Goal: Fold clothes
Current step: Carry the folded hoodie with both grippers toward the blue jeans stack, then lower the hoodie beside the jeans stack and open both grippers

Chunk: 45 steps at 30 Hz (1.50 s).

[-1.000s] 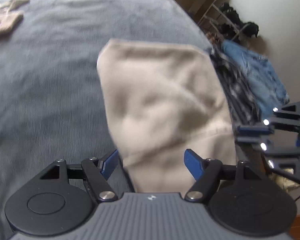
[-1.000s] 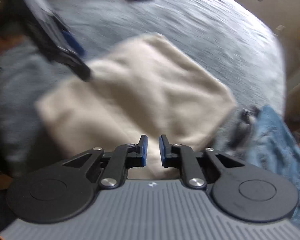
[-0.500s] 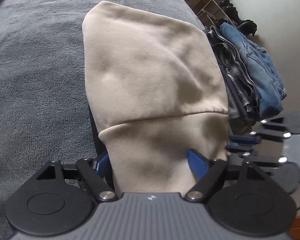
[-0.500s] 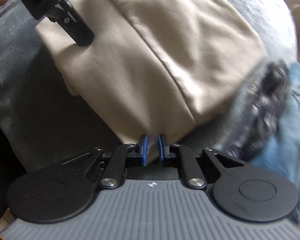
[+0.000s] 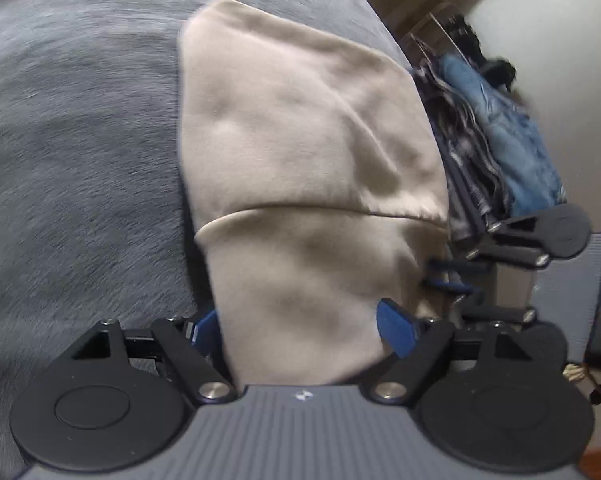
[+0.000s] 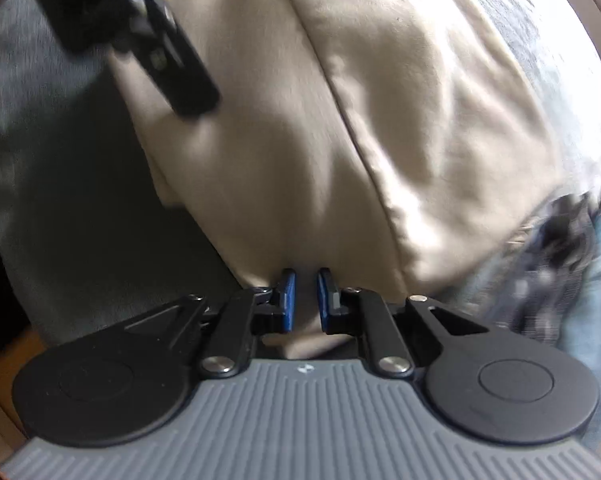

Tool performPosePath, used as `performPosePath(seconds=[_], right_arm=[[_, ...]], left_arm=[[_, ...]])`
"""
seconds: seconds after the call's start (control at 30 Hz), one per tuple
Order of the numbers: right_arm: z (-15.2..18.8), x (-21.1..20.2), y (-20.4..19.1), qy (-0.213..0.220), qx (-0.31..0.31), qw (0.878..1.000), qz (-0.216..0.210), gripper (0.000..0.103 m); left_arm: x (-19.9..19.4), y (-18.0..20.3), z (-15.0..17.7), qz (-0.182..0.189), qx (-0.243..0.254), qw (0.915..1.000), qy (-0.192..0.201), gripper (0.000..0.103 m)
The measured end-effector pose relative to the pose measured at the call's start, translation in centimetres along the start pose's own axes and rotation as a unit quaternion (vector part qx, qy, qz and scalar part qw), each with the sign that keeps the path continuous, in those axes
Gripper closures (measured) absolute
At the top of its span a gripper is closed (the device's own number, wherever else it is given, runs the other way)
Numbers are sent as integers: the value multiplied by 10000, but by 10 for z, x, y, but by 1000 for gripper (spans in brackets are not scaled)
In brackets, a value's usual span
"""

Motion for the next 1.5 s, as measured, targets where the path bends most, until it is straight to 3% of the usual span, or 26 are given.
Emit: performPosePath(seconds=[0.1, 0.23, 0.4, 0.47, 0.63, 0.77, 1.0, 1.2, 1.27, 1.37, 1.5], right_arm=[[-25, -32, 25, 357, 357, 9987, -8, 93], [-77, -49, 40, 1278, 902, 9858, -604, 92], [-88, 0, 20, 898, 226, 9947, -453, 92], [-92, -6, 23, 830, 207, 9951, -498, 92], [-132, -46, 43, 1241, 356, 9893, -679, 93], [-160, -40, 54, 1787, 610, 9802, -595, 93], [-140, 0, 105, 1507, 1957, 9674, -564, 91], [-119, 35, 149, 1220, 3099, 9414, -538, 91], [-112, 46, 164, 1119, 3470, 9297, -527, 91], [-65, 50, 180, 728, 4098, 9090, -240, 91], [-38, 78, 184, 417, 4462, 8939, -78, 90]], left_arm=[[-15, -6, 7, 58, -232, 9996, 148, 24], [-13, -9, 16, 85, -328, 9993, 184, 26], [-22, -9, 23, 71, -312, 9991, 277, 27], [-31, -9, 23, 81, -322, 9987, 397, 27], [-39, -7, 15, 71, -329, 9977, 588, 27], [-23, -10, 10, -16, -340, 9985, 425, 30], [-6, -11, 21, -89, -430, 9988, 195, 30], [-25, -8, 21, -241, -398, 9987, 216, 30], [-37, -9, 12, -358, -275, 9985, 320, 30], [-50, -8, -11, -504, 27, 9977, 448, 30], [-40, 0, -71, -609, 680, 9942, 566, 30]])
Point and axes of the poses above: each gripper's, at about its wrist camera, not at the fingertips, and x roughly the way its jaws point, y to its right, z to its underside, the point moved 5 cm from there along x, roughly the way its jaws point, and after that the axes turned 15 degrees about z, right-handed, at the moved point
